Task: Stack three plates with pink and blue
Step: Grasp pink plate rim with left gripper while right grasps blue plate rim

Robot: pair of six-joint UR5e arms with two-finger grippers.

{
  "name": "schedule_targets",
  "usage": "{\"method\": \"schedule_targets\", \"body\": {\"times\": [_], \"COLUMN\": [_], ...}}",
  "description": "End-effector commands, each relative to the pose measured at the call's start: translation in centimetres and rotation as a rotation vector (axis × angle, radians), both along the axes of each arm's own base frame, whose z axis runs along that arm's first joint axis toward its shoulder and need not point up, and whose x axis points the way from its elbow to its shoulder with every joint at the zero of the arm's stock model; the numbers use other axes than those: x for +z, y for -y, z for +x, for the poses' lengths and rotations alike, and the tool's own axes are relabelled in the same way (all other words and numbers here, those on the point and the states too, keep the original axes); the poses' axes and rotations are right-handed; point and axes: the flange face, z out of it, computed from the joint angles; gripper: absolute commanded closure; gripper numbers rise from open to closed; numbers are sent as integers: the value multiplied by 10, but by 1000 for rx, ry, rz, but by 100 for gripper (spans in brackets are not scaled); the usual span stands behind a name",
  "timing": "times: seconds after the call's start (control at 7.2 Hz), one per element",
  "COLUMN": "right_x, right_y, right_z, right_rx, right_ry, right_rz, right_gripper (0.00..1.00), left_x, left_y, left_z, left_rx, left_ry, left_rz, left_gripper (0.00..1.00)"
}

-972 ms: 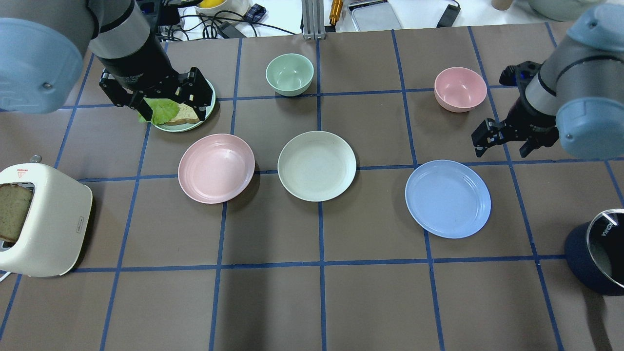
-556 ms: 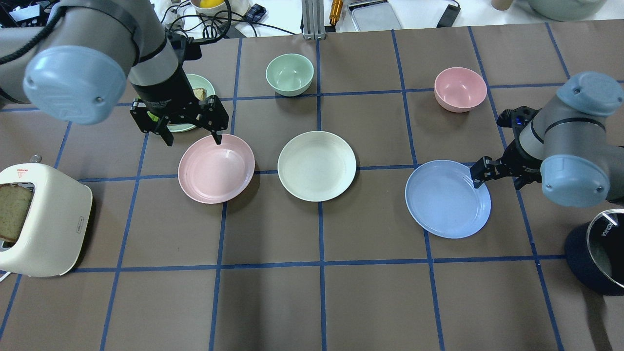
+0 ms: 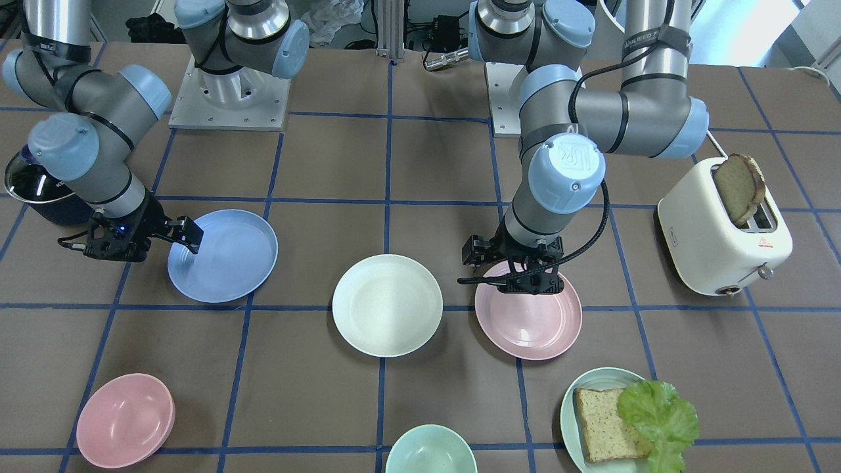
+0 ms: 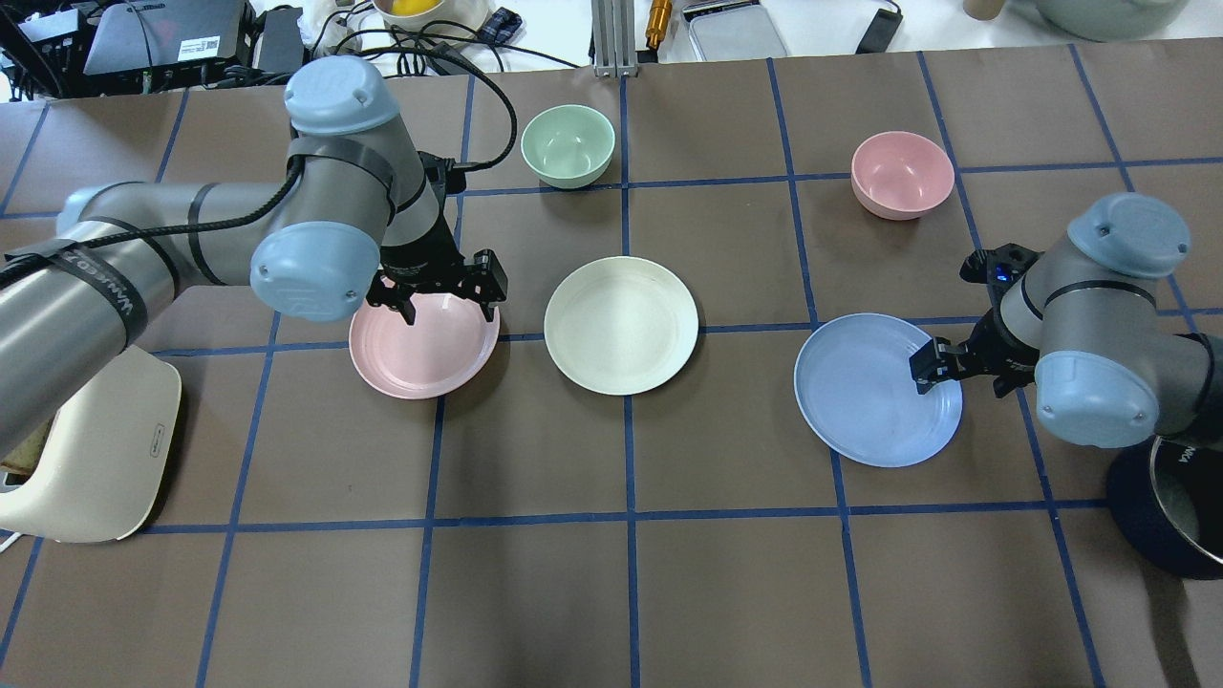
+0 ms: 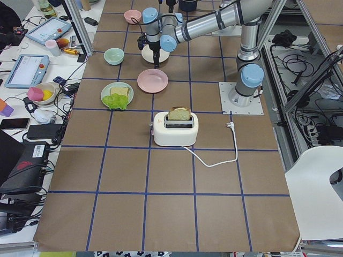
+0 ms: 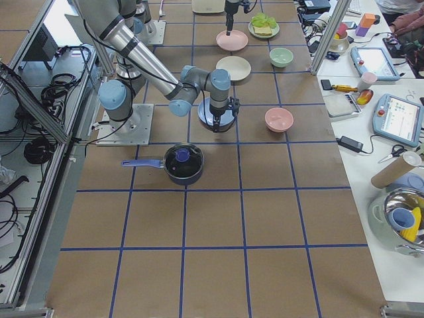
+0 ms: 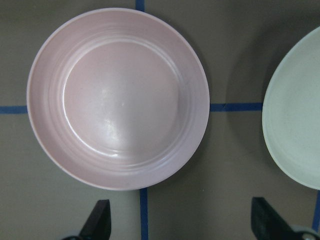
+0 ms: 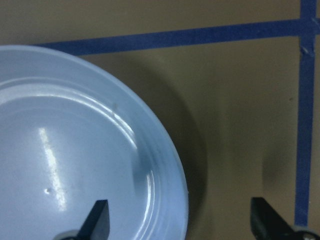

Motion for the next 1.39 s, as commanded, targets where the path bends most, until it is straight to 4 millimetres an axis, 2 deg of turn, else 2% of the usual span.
{"method": "schedule_targets", "body": {"times": [0.0, 0.14, 0.28, 0.42, 0.56, 0.69, 0.83, 1.11, 1.25], "right_x": [-5, -5, -4, -3, 0, 5, 9, 39, 52], "right_y": [-1, -1, 0, 0, 0, 0, 2, 18, 23], "right_z": [2, 3, 3, 3, 3, 3, 2, -5, -7], "right_rx": [-3, -6, -6, -8, -8, -8, -9, -17, -16], "right_ry": [25, 40, 42, 47, 44, 40, 37, 12, 20], "right_rz": [-11, -14, -17, -21, -28, -38, -47, -104, -83], "right_gripper": [30, 55, 83, 93, 100, 100, 100, 100, 100], "left_x": [-48, -64, -74, -80, -80, -78, -67, -45, -29], "left_y": [5, 9, 12, 13, 14, 14, 14, 13, 11], "left_z": [-28, -30, -31, -31, -32, -32, -32, -41, -55], "left_rx": [-53, -64, -65, -67, -73, -73, -69, -38, 5], "left_ry": [14, 31, 31, 30, 31, 30, 28, 63, 66], "left_rz": [-19, -29, -34, -35, -40, -46, -66, -107, -121], "left_gripper": [0, 1, 32, 53, 87, 100, 100, 100, 100]}}
